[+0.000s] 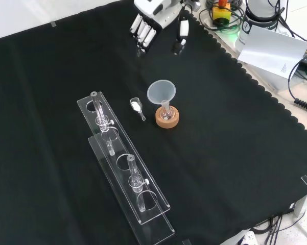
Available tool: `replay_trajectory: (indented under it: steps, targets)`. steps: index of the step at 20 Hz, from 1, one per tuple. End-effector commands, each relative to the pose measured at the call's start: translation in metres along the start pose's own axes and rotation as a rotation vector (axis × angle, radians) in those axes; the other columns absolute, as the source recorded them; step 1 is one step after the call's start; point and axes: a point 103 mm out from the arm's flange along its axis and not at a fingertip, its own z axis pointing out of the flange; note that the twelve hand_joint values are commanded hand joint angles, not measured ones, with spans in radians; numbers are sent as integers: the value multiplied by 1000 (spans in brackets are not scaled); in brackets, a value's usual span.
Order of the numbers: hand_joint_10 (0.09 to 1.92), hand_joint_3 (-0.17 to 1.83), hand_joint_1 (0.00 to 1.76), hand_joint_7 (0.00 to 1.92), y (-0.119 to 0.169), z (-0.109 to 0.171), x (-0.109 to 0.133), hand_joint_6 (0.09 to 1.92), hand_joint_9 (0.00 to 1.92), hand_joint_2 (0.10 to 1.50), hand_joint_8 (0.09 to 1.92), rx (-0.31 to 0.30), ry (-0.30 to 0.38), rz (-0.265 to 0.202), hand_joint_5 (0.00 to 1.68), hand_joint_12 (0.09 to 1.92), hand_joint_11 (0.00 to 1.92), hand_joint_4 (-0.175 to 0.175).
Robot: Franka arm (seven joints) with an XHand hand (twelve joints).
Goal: Pick up the weighing funnel.
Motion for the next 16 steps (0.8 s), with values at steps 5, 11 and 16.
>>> replay_trajectory:
  steps: [5, 11, 16]
  targets:
    - [509, 510, 790, 624, -2, 42, -53, 105, 844, 701, 683, -93, 150, 52, 586, 1240, 565, -56]
    - [489, 523, 804, 647, 17, 68, -55, 120, 870, 700, 687, -115, 194, 39, 590, 1216, 604, -60]
    - [472, 529, 812, 673, 41, 93, -48, 147, 901, 698, 693, -121, 204, 25, 604, 1182, 648, -61]
